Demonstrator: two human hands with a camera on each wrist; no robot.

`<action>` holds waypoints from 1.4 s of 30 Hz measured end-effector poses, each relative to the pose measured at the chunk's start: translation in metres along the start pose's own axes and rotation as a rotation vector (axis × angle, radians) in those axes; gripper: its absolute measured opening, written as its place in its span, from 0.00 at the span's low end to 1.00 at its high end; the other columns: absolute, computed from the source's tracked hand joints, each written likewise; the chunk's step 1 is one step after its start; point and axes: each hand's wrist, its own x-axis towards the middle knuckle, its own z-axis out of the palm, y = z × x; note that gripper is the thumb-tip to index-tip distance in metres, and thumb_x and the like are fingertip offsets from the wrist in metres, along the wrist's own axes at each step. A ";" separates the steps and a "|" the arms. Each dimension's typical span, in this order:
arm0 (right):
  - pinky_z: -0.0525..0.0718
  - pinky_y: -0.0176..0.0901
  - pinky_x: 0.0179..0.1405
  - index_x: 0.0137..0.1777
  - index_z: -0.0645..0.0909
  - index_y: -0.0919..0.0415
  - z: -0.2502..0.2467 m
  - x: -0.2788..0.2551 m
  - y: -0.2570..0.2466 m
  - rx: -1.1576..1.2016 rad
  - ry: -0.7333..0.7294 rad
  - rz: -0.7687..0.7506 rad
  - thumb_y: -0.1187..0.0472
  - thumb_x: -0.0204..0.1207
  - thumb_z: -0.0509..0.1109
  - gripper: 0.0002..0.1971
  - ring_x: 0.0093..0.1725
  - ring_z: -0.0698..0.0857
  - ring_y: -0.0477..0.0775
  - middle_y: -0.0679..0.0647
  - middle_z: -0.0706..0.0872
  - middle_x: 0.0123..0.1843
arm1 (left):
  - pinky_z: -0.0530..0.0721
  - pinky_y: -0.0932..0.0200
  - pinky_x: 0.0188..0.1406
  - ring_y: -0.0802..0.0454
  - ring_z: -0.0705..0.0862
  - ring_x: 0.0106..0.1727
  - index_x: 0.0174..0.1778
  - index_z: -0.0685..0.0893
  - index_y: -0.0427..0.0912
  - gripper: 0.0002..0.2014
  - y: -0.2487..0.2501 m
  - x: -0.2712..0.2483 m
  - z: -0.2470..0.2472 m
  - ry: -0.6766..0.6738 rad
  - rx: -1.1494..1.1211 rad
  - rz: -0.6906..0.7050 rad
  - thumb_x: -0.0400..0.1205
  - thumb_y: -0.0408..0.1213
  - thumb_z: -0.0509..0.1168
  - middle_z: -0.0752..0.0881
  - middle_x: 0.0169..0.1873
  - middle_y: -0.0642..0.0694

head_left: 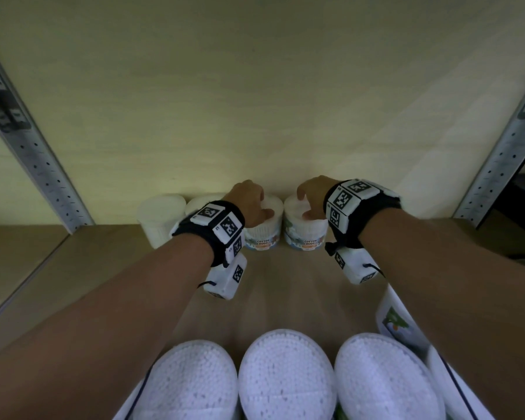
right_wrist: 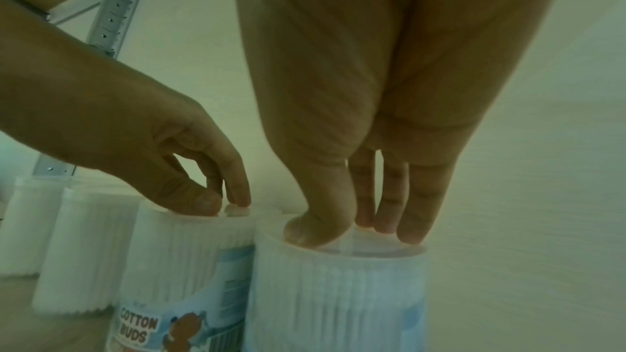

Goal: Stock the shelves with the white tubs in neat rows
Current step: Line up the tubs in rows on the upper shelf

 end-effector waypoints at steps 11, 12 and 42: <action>0.83 0.52 0.65 0.69 0.80 0.64 -0.009 -0.015 -0.009 0.005 -0.041 0.052 0.55 0.70 0.78 0.28 0.65 0.84 0.63 0.60 0.83 0.68 | 0.75 0.52 0.63 0.41 0.77 0.67 0.68 0.77 0.36 0.25 0.003 -0.004 -0.009 -0.057 0.056 0.058 0.80 0.49 0.67 0.76 0.68 0.37; 0.81 0.49 0.64 0.69 0.80 0.63 -0.012 -0.019 -0.009 0.019 -0.042 0.067 0.56 0.72 0.77 0.26 0.67 0.83 0.62 0.60 0.83 0.68 | 0.76 0.53 0.61 0.41 0.78 0.65 0.67 0.77 0.36 0.25 0.005 -0.006 -0.011 -0.076 0.069 0.069 0.80 0.49 0.67 0.77 0.67 0.37; 0.77 0.44 0.54 0.69 0.72 0.55 0.003 -0.182 -0.025 0.060 -0.237 0.021 0.49 0.69 0.78 0.30 0.53 0.78 0.53 0.56 0.80 0.67 | 0.72 0.57 0.43 0.48 0.74 0.46 0.62 0.77 0.32 0.22 0.072 -0.160 -0.023 -0.272 0.148 0.193 0.78 0.44 0.70 0.79 0.50 0.39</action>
